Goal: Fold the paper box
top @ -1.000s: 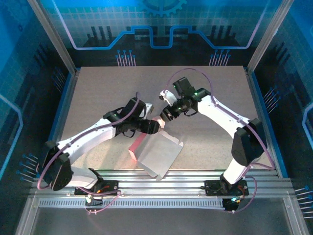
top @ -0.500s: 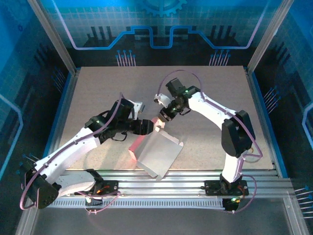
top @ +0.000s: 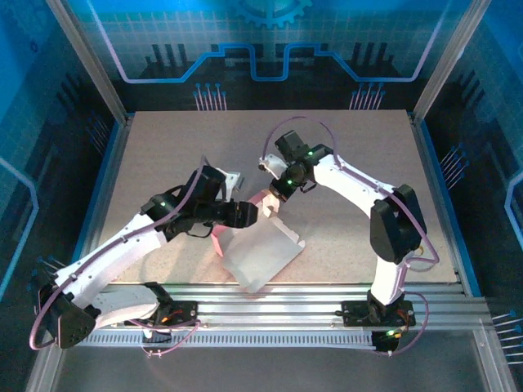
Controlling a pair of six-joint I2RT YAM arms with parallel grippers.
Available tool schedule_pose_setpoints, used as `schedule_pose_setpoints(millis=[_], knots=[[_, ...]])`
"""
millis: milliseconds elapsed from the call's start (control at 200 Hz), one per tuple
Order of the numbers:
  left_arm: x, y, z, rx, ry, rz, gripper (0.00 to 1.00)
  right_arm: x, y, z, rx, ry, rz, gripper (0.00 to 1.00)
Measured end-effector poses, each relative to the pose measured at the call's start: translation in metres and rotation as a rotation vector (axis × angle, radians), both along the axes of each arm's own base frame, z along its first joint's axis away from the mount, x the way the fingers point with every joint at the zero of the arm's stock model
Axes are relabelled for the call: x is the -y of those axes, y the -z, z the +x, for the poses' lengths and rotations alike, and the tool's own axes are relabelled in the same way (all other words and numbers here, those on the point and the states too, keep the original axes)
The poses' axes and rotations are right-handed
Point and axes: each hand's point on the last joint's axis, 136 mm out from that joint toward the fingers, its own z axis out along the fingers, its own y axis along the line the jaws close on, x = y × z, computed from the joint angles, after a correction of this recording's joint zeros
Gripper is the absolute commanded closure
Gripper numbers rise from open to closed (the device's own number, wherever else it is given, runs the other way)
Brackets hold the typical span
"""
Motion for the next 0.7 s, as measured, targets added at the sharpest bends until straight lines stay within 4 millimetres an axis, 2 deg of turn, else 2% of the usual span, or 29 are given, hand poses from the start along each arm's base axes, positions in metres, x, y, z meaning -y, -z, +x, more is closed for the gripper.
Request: schedule_pose_setpoints(millis=[175,280,355,520,700], knots=[[0.013,0.004,-0.010,0.000,0.047,0.010,0.37,0.028,-0.010,0.017,0.060,0.108,-0.059,0.97],[0.024,0.015,-0.014,-0.007,0.071,0.029,0.39,0.037,-0.011,0.021,0.070,0.151,-0.074,0.97],[0.032,0.035,-0.019,-0.030,0.087,0.060,0.39,0.039,-0.009,0.021,0.067,0.167,-0.084,0.97],[0.041,0.093,-0.037,-0.103,0.099,0.164,0.39,0.042,-0.008,0.021,0.061,0.198,-0.092,0.97],[0.048,0.131,-0.045,-0.121,0.071,0.218,0.39,0.044,-0.008,0.022,0.061,0.222,-0.093,0.97]])
